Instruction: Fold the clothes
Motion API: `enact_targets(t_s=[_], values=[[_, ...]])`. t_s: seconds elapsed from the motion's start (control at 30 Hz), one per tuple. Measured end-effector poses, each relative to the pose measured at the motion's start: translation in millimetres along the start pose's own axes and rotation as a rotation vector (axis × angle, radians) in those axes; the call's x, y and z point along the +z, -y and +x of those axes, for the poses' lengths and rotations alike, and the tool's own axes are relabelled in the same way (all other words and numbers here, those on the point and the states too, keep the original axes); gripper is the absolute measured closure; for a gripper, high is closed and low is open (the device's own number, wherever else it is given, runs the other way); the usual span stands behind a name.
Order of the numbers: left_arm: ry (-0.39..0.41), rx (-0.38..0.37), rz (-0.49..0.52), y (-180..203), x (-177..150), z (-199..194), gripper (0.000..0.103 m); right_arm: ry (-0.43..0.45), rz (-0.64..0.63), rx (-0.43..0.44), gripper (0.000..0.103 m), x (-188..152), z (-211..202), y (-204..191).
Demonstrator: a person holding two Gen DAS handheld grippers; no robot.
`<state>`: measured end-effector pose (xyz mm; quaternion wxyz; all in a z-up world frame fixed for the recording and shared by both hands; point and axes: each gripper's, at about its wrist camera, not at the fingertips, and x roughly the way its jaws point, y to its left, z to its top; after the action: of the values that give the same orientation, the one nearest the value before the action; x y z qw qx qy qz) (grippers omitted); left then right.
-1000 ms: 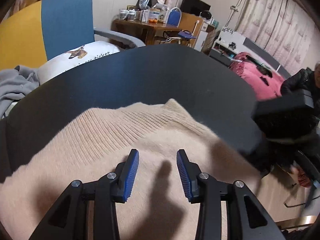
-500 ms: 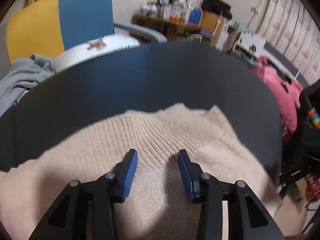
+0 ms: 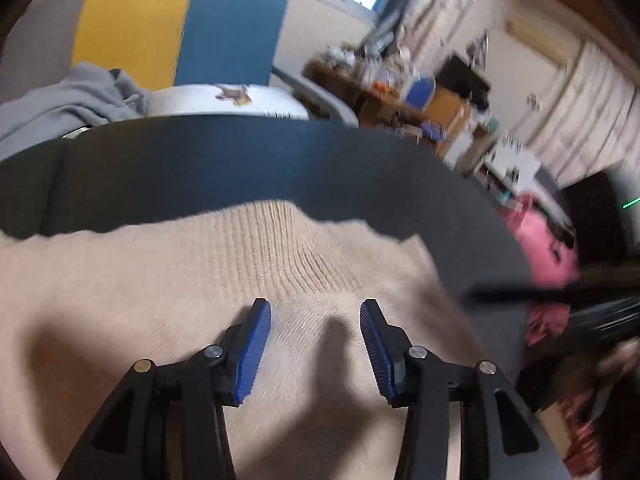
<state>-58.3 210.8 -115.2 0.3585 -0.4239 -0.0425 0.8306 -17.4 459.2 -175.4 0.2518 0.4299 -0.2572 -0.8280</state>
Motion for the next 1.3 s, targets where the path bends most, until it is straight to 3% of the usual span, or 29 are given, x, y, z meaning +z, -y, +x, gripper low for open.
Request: enact_targets(t_s=[0.07,0.13,0.27,0.3,0.4,0.5,0.6,0.73,0.87,0.97,1.2,1.3], values=[[0.013,0.010,-0.019,-13.9,-5.7,-24.7,0.056,-0.066,0.112,-0.016,0.000,-8.4,34.1,21.0],[0.039,0.006,-0.048,-41.2,-19.0,-60.2,0.055,-0.028,0.128,-0.027,0.000,-12.7,35.7,26.9],[0.116,0.105,-0.150,-108.1,-57.2,-142.1,0.049,0.057,0.167,-0.073,0.000,-11.3,24.1,25.2],[0.138,0.136,-0.180,-125.6,-67.5,-163.0,0.044,0.079,0.154,-0.092,0.000,-9.5,22.1,18.7],[0.187,0.194,-0.268,-176.7,-93.0,-212.0,0.041,0.153,0.066,-0.117,0.000,-1.2,24.3,-11.2],[0.187,0.162,-0.315,-211.9,-112.6,-240.6,0.041,0.143,0.024,-0.189,0.000,9.4,43.2,-20.3],[0.153,0.083,-0.304,-226.1,-121.8,-242.9,0.041,0.107,0.001,-0.304,0.000,21.2,65.9,-20.9],[0.080,-0.008,-0.259,-224.2,-125.1,-221.1,0.041,0.144,-0.010,-0.416,0.000,31.8,73.1,-5.3],[0.032,-0.048,-0.272,-227.6,-127.1,-202.3,0.044,0.160,-0.032,-0.437,0.000,32.7,83.5,10.2],[0.060,-0.100,-0.276,-228.6,-123.6,-203.7,0.048,0.158,-0.062,-0.457,0.000,32.2,87.2,9.4],[-0.038,-0.135,-0.258,-223.6,-121.3,-185.5,0.049,0.168,-0.059,-0.447,0.000,31.8,85.9,12.8],[-0.059,-0.134,-0.257,-224.7,-119.6,-182.0,0.055,0.174,-0.052,-0.435,0.000,32.0,84.2,15.0]])
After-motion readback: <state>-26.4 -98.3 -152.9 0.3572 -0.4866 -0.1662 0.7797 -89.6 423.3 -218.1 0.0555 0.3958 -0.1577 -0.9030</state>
